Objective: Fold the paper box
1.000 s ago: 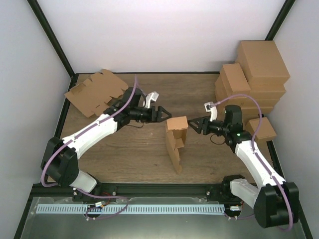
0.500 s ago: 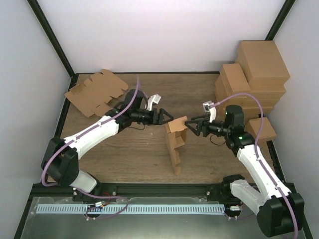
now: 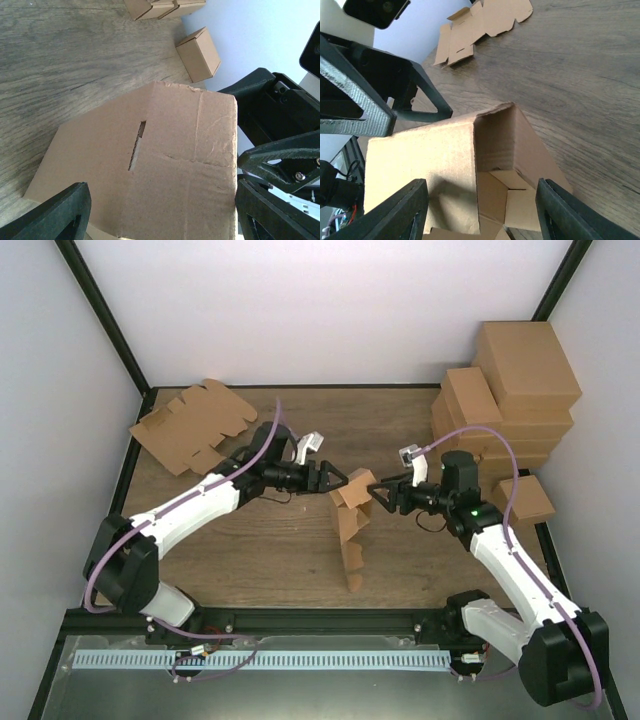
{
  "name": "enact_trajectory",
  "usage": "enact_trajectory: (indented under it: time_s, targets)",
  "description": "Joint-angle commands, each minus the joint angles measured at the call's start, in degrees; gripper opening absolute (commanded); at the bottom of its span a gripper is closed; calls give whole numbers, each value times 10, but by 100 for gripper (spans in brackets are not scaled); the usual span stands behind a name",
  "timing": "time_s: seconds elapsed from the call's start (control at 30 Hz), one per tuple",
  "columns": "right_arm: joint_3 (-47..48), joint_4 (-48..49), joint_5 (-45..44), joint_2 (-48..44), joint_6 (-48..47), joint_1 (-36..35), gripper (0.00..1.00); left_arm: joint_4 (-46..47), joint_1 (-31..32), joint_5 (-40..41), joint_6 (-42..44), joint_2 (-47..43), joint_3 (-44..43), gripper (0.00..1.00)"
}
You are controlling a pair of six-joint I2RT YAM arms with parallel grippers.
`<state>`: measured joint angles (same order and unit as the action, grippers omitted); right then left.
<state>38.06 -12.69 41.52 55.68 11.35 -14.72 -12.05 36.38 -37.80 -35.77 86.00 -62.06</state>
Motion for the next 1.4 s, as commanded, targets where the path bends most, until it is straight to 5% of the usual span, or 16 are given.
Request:
enact_trajectory:
  time_s: [0.0,0.77,1.2,1.37]
  targets:
    - [11,-4,-32,9,-4,-7,61,6,4,-4,7,11,9,82]
    - [-20,-16,-24,-27,31,-20,63,22,5,-13,12,44,12,82]
    - [-34,-29,4,-54,87,-20,73,24,4,-15,17,56,11,82]
    - [-45,-10,-5,-16,90,-20,63,25,6,-18,20,62,13,81]
